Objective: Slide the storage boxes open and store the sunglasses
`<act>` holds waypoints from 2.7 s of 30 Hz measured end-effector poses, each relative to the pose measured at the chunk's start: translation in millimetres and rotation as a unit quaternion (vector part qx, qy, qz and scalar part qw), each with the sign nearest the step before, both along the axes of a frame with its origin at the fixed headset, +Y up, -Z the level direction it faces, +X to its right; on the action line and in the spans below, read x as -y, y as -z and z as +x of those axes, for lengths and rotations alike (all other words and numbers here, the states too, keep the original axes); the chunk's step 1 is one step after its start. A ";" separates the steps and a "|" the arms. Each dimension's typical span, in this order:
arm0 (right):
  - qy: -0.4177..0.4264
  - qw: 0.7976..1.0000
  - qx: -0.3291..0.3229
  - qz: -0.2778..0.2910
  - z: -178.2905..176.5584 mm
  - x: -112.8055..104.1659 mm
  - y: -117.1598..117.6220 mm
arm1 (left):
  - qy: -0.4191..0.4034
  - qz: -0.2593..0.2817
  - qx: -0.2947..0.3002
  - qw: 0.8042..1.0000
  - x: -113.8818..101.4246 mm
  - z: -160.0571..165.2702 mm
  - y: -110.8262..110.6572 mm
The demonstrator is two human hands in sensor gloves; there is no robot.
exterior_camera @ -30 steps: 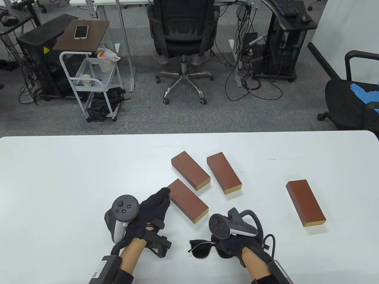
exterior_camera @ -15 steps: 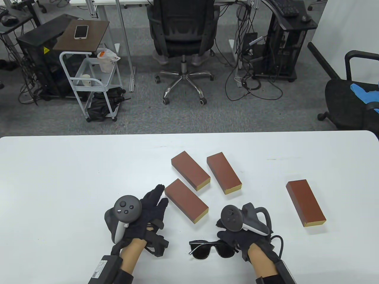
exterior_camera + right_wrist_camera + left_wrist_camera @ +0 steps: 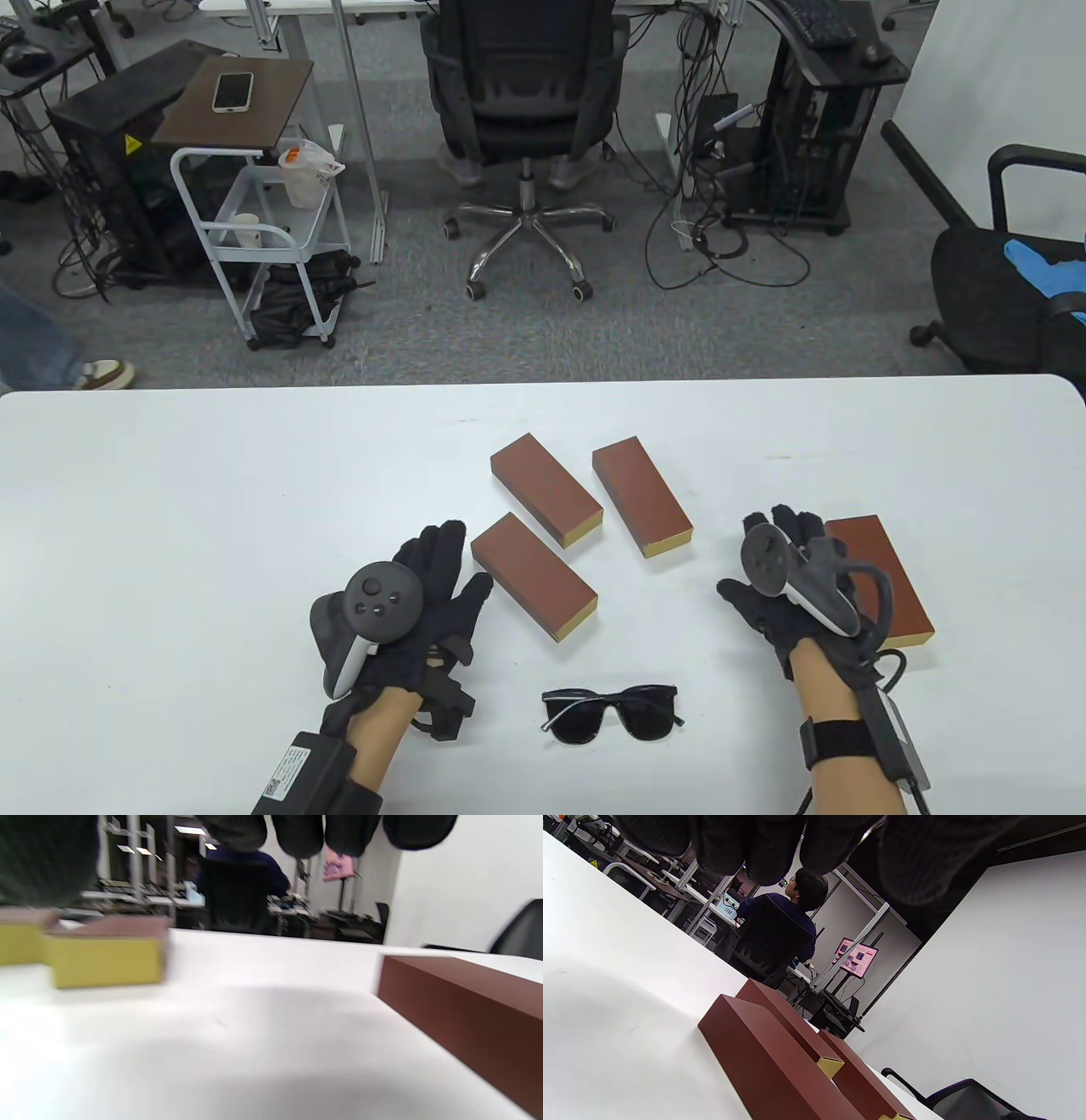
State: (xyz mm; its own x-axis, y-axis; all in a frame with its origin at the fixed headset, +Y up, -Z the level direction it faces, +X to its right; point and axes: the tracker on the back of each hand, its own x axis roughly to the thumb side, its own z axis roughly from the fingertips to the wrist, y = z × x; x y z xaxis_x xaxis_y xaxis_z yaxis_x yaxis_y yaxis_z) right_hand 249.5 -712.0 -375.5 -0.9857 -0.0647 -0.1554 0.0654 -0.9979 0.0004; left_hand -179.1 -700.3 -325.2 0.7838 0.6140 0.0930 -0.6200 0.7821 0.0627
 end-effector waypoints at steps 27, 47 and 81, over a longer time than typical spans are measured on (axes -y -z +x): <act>-0.027 0.969 0.207 -0.128 92.3 52.6 6.3 | -0.012 0.028 -0.018 0.999 -1.6 -8.8 0.0; 0.089 0.991 0.073 -0.062 66.7 14.3 1.5 | 0.004 0.052 0.090 0.995 3.1 1.3 1.8; 0.164 0.889 -0.416 -0.099 -154.1 -97.4 -74.3 | -0.068 0.122 0.301 0.943 -17.1 36.1 -12.1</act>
